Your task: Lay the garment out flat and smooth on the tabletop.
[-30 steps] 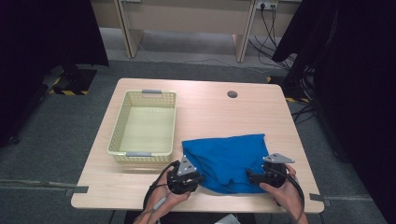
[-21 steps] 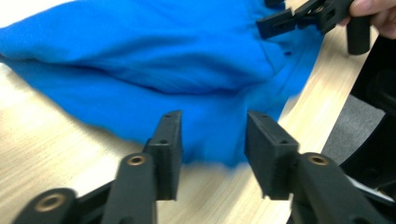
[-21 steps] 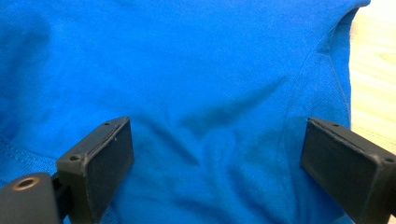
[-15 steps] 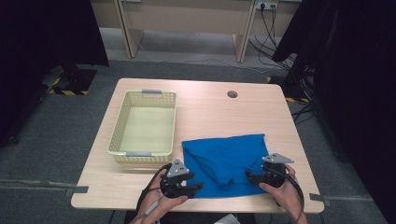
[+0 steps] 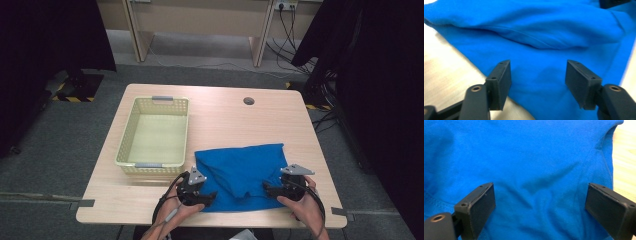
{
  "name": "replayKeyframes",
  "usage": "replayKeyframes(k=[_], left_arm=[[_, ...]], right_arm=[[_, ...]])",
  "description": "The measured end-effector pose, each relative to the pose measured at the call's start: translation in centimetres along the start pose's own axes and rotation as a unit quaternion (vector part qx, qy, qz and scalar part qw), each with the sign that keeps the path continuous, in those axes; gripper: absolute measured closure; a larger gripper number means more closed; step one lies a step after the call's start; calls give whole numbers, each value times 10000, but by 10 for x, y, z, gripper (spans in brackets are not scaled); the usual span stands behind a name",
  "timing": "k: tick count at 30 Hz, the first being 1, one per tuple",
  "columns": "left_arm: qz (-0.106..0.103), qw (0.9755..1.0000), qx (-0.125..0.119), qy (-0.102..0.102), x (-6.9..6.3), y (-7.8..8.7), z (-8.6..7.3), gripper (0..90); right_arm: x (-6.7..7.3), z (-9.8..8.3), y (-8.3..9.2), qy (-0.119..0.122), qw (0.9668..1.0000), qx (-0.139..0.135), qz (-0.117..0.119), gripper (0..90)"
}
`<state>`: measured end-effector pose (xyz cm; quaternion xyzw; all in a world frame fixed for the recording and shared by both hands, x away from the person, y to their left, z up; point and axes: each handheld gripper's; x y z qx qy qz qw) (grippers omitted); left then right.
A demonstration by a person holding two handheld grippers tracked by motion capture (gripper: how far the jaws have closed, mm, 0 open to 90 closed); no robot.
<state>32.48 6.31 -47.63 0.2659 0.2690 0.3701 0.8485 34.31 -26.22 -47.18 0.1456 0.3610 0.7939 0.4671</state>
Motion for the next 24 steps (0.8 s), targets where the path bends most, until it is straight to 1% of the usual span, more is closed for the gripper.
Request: replayKeyframes(k=[2, 3, 4, 6, 7, 8, 11, 13, 14, 19, 23, 24], left_arm=[[50, 10000, 11, -73, -1, -3, 2, 315], [87, 9998, 18, -160, -2, -5, 2, 296], [135, 9995, 17, -292, -3, -6, 2, 284], [253, 9981, -36, -557, -6, -10, 1, 259], [303, 9977, -61, -600, -7, -11, 0, 241], [303, 9977, -61, -600, -7, -11, 0, 233], [364, 9978, -75, -556, -9, -12, 0, 228], [385, 9978, -81, -541, -9, -11, -1, 227], [385, 9978, -81, -541, -9, -11, -1, 226], [378, 9978, -78, -540, -9, -11, -1, 226], [378, 9978, -78, -538, -9, -11, -1, 226], [378, 9978, -79, -539, -9, -11, -1, 226]], right_arm=[[0, 0, 0, -4, 10000, -18, 24, 97], [0, 1, 1, -5, 10000, -37, 29, 97], [1, 1, 2, -8, 10000, -46, 32, 97], [2, 1, 3, 3, 9999, -84, 63, 96], [3, 2, 4, 21, 9999, -111, 91, 97], [3, 2, 4, 21, 9999, -111, 91, 97], [7, 4, 8, 27, 9996, -197, 187, 96], [13, 6, 11, 136, 9992, -261, 270, 96], [13, 6, 11, 136, 9992, -261, 270, 96], [25, 10, 16, 303, 9979, -341, 452, 94], [29, 10, 17, 346, 9978, -344, 445, 94], [28, 7, 19, 334, 9981, -325, 391, 94]])
Point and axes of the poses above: each handheld gripper's, and its own axes: y roughly backward along the jaws, z roughly out of its top, x roughly to its left, and after that the axes turned 9 degrees about y, right-handed
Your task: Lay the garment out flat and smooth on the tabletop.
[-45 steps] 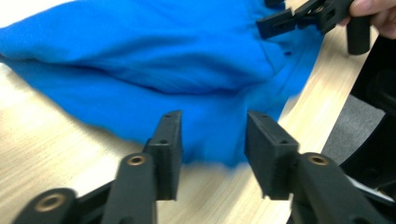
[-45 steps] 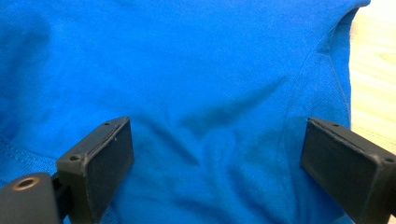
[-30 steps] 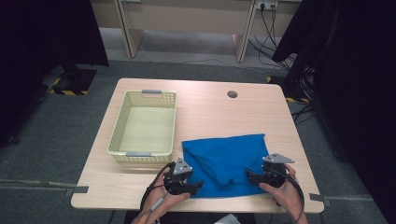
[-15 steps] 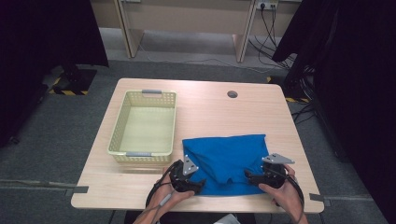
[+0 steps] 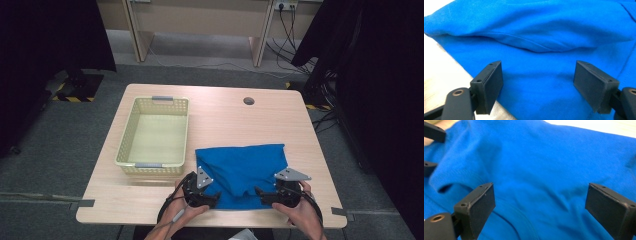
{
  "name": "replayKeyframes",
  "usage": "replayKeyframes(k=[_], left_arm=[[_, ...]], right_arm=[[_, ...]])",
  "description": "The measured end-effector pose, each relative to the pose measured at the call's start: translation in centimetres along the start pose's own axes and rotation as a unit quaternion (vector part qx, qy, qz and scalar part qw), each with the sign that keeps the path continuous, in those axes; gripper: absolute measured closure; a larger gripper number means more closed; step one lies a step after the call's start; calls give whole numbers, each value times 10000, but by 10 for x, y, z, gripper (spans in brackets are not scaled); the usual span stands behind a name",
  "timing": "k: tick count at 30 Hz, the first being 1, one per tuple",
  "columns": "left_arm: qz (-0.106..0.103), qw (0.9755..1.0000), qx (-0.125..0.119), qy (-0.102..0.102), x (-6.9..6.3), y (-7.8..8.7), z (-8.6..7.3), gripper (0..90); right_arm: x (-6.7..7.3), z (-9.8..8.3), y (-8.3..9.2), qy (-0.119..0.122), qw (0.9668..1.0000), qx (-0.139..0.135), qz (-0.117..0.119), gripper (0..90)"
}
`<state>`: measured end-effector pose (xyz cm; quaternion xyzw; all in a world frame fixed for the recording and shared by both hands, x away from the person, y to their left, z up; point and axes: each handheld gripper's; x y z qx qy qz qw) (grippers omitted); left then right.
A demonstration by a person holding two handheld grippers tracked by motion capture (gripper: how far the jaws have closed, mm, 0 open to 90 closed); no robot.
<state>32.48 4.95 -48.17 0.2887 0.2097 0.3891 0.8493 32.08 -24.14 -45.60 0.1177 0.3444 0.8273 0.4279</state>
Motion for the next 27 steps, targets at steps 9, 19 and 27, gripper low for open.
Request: replayKeyframes(k=[9, 19, 27], left_arm=[[0, 10000, -1, 2, 0, 0, 0, 226], [-1, 10000, -1, 2, 0, 0, 0, 227], [-1, 10000, -1, 1, 0, 0, 0, 226]], right_arm=[[-11, -29, 3, -185, 9993, 219, -240, 99], [-10, -27, 5, 82, 9998, 171, -19, 520], [-21, -21, 8, 208, 9997, 36, -136, 711]])
Point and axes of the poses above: each handheld gripper's, and its own axes: y roughly backward along the jaws, z roughly out of its top, x roughly to its left, and after that the axes turned 9 degrees about y, right-handed
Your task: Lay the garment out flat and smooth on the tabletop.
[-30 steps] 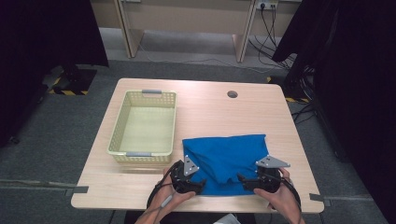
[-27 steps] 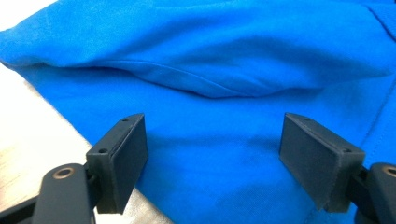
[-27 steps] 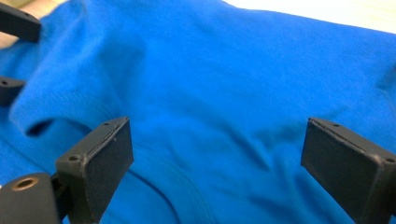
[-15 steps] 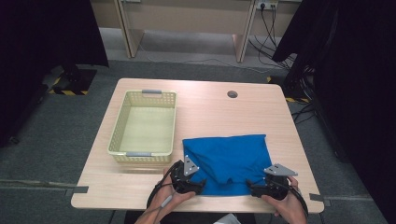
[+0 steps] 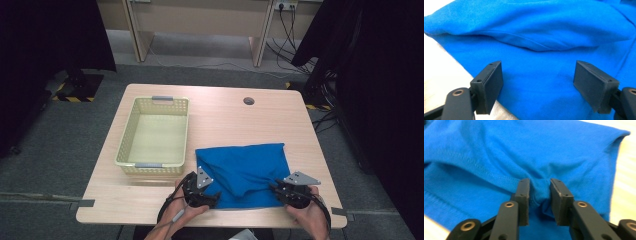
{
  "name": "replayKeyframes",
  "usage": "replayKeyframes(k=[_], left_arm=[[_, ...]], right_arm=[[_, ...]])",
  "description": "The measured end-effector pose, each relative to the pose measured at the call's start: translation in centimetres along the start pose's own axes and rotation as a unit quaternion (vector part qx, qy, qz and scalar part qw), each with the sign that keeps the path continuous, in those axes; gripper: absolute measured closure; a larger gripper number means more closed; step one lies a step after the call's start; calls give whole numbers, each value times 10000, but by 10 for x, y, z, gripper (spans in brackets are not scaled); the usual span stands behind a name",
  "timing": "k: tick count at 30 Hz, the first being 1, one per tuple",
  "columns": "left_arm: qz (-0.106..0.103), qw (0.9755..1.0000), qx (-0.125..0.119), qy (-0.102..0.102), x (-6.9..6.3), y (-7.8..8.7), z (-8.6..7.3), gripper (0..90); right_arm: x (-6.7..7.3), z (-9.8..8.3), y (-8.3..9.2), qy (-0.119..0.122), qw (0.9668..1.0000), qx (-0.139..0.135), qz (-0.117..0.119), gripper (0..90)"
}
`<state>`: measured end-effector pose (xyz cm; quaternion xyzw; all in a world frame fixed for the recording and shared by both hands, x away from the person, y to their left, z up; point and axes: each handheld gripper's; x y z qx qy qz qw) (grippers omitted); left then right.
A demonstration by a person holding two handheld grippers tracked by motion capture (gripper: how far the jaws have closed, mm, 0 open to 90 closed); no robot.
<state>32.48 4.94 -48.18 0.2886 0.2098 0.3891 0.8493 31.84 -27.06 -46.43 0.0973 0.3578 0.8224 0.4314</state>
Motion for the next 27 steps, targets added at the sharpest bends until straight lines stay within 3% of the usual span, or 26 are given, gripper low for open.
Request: replayKeyframes(k=[7, 13, 16, 22, 27], left_arm=[[0, 10000, -1, -1, 0, 0, 0, 227], [1, 10000, -1, -1, 0, 0, 0, 227], [1, 10000, -1, -1, 0, 0, 0, 228], [1, 10000, -1, -1, 0, 0, 0, 228], [0, 10000, -2, 0, 0, 0, 0, 228]], right_arm=[[-21, 10, -15, -4, 9998, 55, -184, 739], [-42, 20, -32, -219, 9994, 91, -260, 708], [-47, 21, -34, -328, 9991, 40, -265, 651], [-49, 16, -21, -410, 9988, -157, -224, 421], [-41, 7, -25, -243, 9997, 43, 40, 391]])
Point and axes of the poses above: each handheld gripper's, and its own axes: y roughly backward along the jaws, z roughly out of its top, x roughly to its left, and after that the axes turned 9 degrees about y, right-handed
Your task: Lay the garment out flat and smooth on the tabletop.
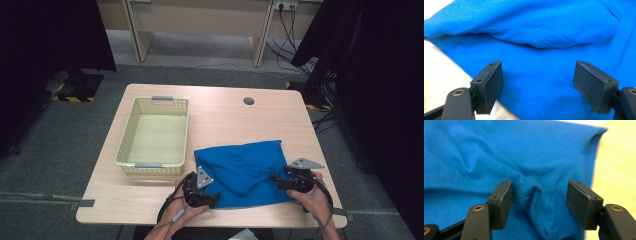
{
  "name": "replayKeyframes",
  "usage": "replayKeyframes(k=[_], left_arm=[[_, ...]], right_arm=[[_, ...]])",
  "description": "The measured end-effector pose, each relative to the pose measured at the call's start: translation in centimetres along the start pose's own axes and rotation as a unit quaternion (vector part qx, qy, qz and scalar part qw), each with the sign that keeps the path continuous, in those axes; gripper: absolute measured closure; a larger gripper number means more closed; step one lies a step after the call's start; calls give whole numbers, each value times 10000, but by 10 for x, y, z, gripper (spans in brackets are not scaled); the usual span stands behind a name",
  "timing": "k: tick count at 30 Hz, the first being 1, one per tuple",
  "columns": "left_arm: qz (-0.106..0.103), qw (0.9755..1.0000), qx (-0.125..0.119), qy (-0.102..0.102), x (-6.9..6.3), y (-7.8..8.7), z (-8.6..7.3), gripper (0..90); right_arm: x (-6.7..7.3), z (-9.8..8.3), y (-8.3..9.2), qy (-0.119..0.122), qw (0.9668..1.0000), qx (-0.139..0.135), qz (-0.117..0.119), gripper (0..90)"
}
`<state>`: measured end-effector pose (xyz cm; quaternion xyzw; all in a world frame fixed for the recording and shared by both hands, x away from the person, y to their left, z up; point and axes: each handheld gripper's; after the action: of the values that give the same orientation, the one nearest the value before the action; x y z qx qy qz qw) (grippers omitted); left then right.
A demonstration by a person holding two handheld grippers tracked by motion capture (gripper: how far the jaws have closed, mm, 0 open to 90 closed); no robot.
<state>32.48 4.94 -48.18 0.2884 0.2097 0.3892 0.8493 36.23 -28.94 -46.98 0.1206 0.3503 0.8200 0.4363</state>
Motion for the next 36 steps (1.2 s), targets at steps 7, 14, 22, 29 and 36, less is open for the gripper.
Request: replayKeyframes(k=[7, 14, 22, 29, 36], left_arm=[[0, 10000, 1, -1, 0, 0, 0, 228], [-80, 9999, 3, -82, -1, 2, -2, 241], [-244, 9995, 27, -206, -3, 4, -4, 246], [-257, 9994, 35, -224, -2, 4, -4, 246], [-260, 9994, 35, -228, -2, 4, -4, 245]], right_arm=[[3, -2, 0, 359, 9993, 73, 0, 715], [7, -13, 18, 394, 9992, 57, 74, 785], [8, -4, 47, 445, 9986, -276, 1, 798], [-25, 43, 28, 256, 9983, -468, -253, 800], [-64, 67, -11, -195, 9984, -155, -511, 793]])
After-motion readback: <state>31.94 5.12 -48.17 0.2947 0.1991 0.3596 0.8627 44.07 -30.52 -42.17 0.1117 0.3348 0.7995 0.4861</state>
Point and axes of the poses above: each handheld gripper's, and its own axes: y roughly backward along the jaws, z roughly out of its top, x roughly to its left, and after that the axes turned 9 degrees about y, right-handed
